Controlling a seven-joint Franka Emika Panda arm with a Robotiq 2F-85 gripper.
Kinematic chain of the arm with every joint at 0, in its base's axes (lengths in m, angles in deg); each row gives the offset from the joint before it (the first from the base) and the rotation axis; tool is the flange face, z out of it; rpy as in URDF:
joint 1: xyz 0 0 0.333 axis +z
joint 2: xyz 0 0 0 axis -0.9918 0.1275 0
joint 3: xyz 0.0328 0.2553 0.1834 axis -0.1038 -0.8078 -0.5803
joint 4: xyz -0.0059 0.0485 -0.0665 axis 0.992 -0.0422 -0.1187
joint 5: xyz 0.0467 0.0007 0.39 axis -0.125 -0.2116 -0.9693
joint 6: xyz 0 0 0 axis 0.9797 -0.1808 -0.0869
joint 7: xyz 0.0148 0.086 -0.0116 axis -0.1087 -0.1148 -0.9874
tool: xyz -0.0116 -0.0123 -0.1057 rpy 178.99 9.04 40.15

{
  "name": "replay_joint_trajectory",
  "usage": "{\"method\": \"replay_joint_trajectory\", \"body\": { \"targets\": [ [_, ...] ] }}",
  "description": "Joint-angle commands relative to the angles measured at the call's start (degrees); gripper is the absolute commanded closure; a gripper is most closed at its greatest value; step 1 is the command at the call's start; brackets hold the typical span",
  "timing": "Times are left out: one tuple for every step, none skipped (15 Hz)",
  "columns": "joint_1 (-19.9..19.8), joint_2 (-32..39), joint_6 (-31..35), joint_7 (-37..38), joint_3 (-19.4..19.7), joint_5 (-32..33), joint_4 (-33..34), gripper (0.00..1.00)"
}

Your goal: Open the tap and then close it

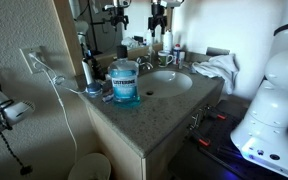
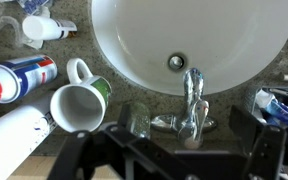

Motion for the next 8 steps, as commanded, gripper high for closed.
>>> {"method": "replay_joint_trajectory", "body": {
  "targets": [
    [0.4,-4.1,0.6,-1.1,0.5,-0.8,-5.5,0.00],
    [0.5,-4.4,0.8,-1.0,0.5,-0.7,-5.9,0.00],
    [0.7,-4.5,0.8,-1.1,0.5,-0.4,-6.2,0.00],
    [0.7,-4.7,0.8,-1.0,0.5,-0.4,-6.5,0.00],
    [0.8,-4.8,0.9,-0.9,0.5,-0.3,-6.7,0.00],
    [0.9,-5.0,1.1,-1.0,0.5,-0.4,-6.9,0.00],
    [1.0,-5.1,1.3,-1.0,0.5,-0.4,-7.1,0.00],
    [1.1,-5.1,1.5,-0.7,0.4,-0.3,-7.4,0.00]
  ]
}}
